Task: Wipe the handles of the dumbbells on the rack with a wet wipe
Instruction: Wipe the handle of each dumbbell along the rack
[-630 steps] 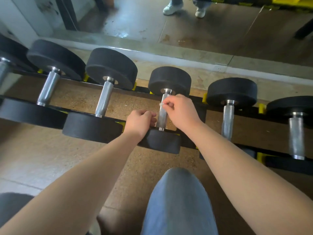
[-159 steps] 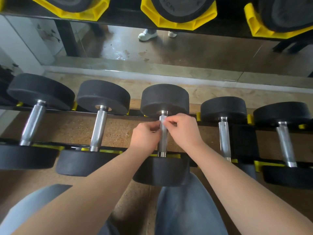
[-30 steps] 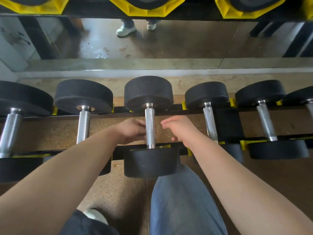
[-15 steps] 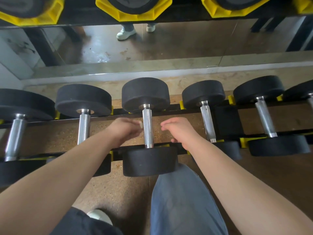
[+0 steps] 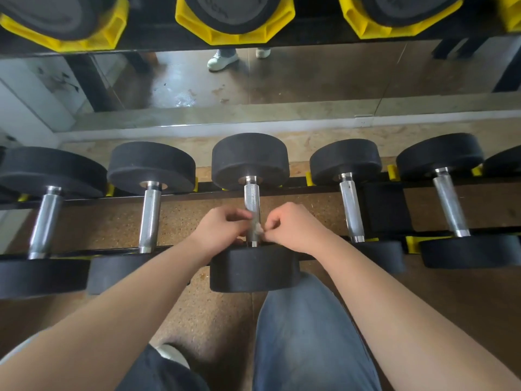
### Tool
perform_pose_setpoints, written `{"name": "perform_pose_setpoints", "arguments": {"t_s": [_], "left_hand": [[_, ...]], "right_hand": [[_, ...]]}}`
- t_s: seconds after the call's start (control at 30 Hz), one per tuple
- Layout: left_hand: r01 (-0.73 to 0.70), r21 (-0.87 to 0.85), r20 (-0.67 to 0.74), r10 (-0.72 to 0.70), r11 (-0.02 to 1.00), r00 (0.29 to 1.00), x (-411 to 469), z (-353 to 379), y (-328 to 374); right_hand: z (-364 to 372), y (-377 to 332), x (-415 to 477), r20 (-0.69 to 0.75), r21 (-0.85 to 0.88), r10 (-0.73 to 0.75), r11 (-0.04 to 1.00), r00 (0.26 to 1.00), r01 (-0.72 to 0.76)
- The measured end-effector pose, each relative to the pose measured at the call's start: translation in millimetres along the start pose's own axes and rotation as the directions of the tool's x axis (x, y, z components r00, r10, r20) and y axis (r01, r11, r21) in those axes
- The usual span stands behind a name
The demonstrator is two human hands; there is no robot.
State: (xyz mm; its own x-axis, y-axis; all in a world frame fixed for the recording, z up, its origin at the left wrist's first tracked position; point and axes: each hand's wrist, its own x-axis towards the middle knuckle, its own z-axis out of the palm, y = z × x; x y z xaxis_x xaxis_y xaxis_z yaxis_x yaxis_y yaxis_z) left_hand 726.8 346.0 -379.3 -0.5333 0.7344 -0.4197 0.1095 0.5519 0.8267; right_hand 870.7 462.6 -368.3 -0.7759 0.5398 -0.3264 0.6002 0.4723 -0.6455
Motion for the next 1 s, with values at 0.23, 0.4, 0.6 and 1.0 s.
{"name": "perform_pose_setpoints", "arguments": {"t_s": [0.23,0.4,0.6,1.0], "left_hand": [[0.019,0.050,-0.147,-0.012,0.999,0.989,-4,10,-9],[0.023,0.010,-0.168,-0.021,1.000,0.986,-7,11,-6],[0.025,0.025,-0.174,-0.021,0.999,0.984,-9,11,-4],[0.060,0.039,-0.196,-0.051,0.997,0.979,-11,13,2]], "right_hand": [[10,-7,19,-0.079,-0.054,0.133,0.989,0.988,-0.137],[7,-4,15,0.112,-0.059,0.142,0.989,0.984,-0.136],[0,-8,15,0.123,0.222,0.273,0.930,0.954,-0.294],[-3,-4,4,0.094,-0.017,0.029,0.999,0.995,-0.028]]}}
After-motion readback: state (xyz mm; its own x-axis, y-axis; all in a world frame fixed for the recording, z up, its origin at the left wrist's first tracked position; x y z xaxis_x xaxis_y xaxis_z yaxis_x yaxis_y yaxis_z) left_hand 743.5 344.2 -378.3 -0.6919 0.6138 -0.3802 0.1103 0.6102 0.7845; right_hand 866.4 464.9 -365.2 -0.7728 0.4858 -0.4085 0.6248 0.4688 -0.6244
